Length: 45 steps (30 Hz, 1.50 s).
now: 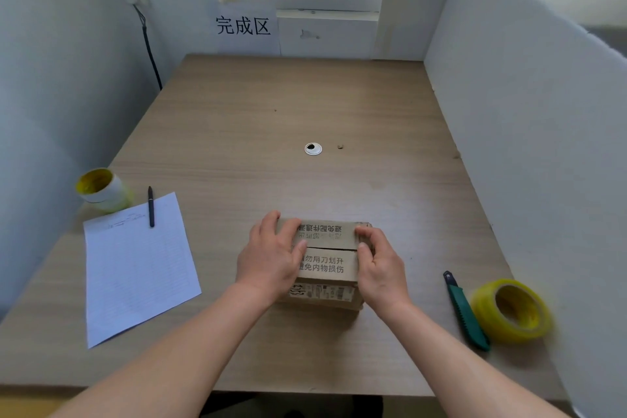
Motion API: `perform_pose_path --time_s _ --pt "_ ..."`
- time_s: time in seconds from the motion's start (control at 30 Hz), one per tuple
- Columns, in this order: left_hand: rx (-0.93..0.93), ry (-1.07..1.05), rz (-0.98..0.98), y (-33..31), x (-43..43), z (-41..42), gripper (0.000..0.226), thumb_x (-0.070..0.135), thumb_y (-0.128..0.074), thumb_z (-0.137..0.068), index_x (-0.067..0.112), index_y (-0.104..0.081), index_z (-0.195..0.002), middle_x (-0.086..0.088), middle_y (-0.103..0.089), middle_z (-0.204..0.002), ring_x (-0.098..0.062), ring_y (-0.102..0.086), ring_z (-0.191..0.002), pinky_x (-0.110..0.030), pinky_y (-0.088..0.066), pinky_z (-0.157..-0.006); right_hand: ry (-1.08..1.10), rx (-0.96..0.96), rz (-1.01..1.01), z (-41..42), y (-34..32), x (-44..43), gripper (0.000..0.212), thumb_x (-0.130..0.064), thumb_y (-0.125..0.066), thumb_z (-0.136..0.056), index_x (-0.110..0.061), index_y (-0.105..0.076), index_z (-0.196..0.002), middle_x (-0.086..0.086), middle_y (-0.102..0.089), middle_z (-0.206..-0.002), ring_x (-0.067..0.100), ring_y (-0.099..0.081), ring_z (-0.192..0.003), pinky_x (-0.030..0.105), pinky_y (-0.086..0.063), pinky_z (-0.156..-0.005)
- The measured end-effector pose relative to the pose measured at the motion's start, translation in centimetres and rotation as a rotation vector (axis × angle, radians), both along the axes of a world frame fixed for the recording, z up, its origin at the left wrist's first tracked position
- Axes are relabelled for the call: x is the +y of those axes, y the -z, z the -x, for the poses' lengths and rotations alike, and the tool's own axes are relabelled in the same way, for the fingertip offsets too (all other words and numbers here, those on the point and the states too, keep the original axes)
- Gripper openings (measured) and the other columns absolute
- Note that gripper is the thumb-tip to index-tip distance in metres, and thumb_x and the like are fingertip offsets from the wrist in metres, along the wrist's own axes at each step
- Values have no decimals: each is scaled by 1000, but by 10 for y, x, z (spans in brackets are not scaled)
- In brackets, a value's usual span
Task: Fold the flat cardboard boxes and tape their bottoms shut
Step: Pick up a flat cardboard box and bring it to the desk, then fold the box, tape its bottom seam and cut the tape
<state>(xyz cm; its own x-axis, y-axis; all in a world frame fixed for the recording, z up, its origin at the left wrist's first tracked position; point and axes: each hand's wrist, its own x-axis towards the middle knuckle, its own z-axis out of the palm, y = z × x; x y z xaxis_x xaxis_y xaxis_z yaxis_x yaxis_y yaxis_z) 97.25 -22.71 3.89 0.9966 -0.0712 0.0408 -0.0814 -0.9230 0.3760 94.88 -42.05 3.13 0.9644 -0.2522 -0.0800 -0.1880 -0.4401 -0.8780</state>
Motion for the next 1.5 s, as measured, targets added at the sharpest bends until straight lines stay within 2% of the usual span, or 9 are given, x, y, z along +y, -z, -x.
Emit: perform_pose_path --time_s 0.1,0.33,0.6,0.83,1.03,1.13,1.27,1.37,1.5 --pt "-115 130 -93 2 -6 4 55 63 -31 -85 31 -57 -122 -4 -48 -143 -35 -35 -137 -52 -51 -87 -4 -1 -2 -1 0 -3 25 -15 -48 -99 -27 -61 -117 -14 -64 -106 14 -61 -99 33 -49 -89" --pt "-159 163 -78 5 -8 2 43 60 -41 -83 30 -62 -104 -3 -59 -130 -39 -46 -129 -50 -55 -79 -76 63 -59 -3 -4 -11 26 -19 -46 -100 -34 -60 -117 -18 -64 -107 9 -61 -100 34 -50 -92" --pt "-202 191 -71 6 -16 0 42 58 -42 -83 30 -66 -104 -2 -59 -129 -35 -46 -128 -46 -53 -77 -213 124 -145 4 -18 -43 28 -25 -46 -104 -38 -59 -125 -29 -58 -114 -2 -56 -111 23 -45 -99" --pt "-148 271 -31 7 -61 -6 52 61 -34 -83 31 -66 -108 0 -57 -134 -34 -43 -130 -46 -50 -84 -80 101 -128 19 -25 -74 27 -21 -47 -104 -37 -58 -123 -21 -60 -112 -6 -58 -102 2 -44 -71" --pt "-145 360 -42 10 -97 -8 49 61 -33 -85 32 -63 -109 2 -54 -132 -32 -42 -128 -44 -50 -81 4 83 -118 35 -20 -106 29 -21 -50 -101 -44 -61 -115 -28 -62 -112 -7 -59 -105 18 -48 -93" --pt "-182 408 -37 13 -113 -8 44 59 -38 -85 30 -65 -105 2 -56 -128 -32 -46 -124 -42 -51 -76 48 52 -137 48 -20 -127 32 -21 -49 -102 -43 -61 -122 -26 -66 -111 -7 -60 -105 19 -47 -92" --pt "-221 428 6 12 -120 -10 41 57 -42 -85 29 -66 -101 3 -58 -121 -29 -47 -118 -41 -52 -73 263 163 355 60 -15 -171 41 -20 -56 -94 -24 -57 -135 0 -65 -126 20 -58 -114 34 -46 -95" --pt "-223 432 25 9 -122 -11 41 57 -43 -84 29 -67 -100 3 -59 -120 -26 -47 -115 -41 -52 -74 164 455 793 70 -8 -198 34 -24 -57 -82 -27 -61 -116 1 -60 -124 27 -50 -116 36 -43 -93" --pt "-198 442 15 6 -123 -11 45 63 -43 -83 29 -67 -101 2 -59 -122 -27 -47 -117 -41 -51 -76 44 652 1021 80 8 -214 30 -27 -57 -83 -28 -65 -113 1 -55 -125 25 -47 -118 36 -39 -95"
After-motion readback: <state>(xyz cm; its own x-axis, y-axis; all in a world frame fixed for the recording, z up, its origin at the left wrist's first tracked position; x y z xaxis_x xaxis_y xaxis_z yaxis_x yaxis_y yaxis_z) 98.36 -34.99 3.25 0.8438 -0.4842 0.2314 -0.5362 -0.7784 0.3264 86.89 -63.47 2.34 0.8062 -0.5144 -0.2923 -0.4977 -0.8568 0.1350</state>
